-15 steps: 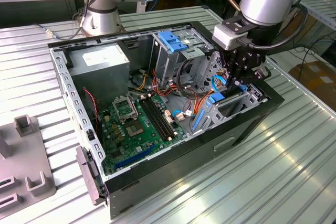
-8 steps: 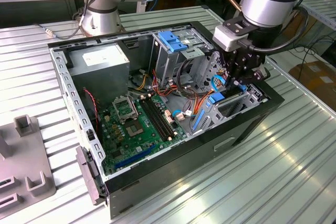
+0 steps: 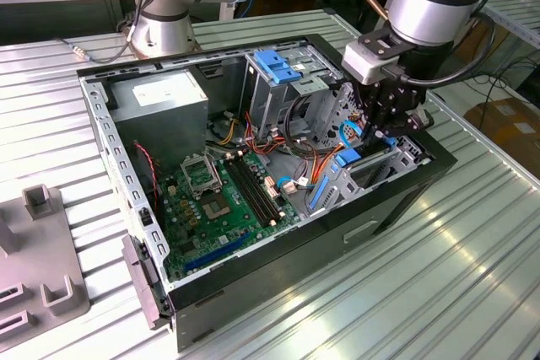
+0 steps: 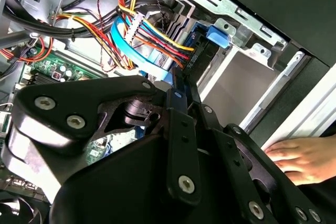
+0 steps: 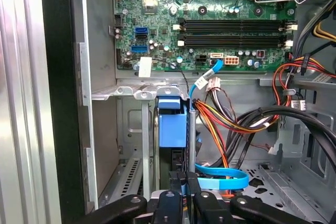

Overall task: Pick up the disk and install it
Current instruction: 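Insert the second disk wire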

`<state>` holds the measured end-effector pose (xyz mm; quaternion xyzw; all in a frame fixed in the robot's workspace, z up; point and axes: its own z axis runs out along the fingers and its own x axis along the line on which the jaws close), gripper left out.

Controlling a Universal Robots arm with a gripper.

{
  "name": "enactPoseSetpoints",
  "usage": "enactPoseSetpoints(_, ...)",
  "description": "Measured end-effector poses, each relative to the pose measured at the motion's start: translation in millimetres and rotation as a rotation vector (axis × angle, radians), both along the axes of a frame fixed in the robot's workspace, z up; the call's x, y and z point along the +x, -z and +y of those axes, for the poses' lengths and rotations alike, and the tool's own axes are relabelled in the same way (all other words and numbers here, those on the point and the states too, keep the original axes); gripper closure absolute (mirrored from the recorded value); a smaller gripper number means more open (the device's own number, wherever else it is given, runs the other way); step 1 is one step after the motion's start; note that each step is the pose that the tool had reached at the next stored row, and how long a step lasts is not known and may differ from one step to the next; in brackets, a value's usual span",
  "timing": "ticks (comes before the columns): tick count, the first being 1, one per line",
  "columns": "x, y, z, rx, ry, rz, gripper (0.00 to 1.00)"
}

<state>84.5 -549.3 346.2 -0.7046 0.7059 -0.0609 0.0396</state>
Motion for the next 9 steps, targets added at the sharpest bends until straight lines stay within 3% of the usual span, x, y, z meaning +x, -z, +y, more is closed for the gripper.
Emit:
enactPoseSetpoints(7,0.0,-2.1,-0.4,0.0023,0.0,0.0,0.84)
enactPoseSetpoints(9,0.0,-2.3,-3.6,0.0187,0.0,-0.0001,0.84)
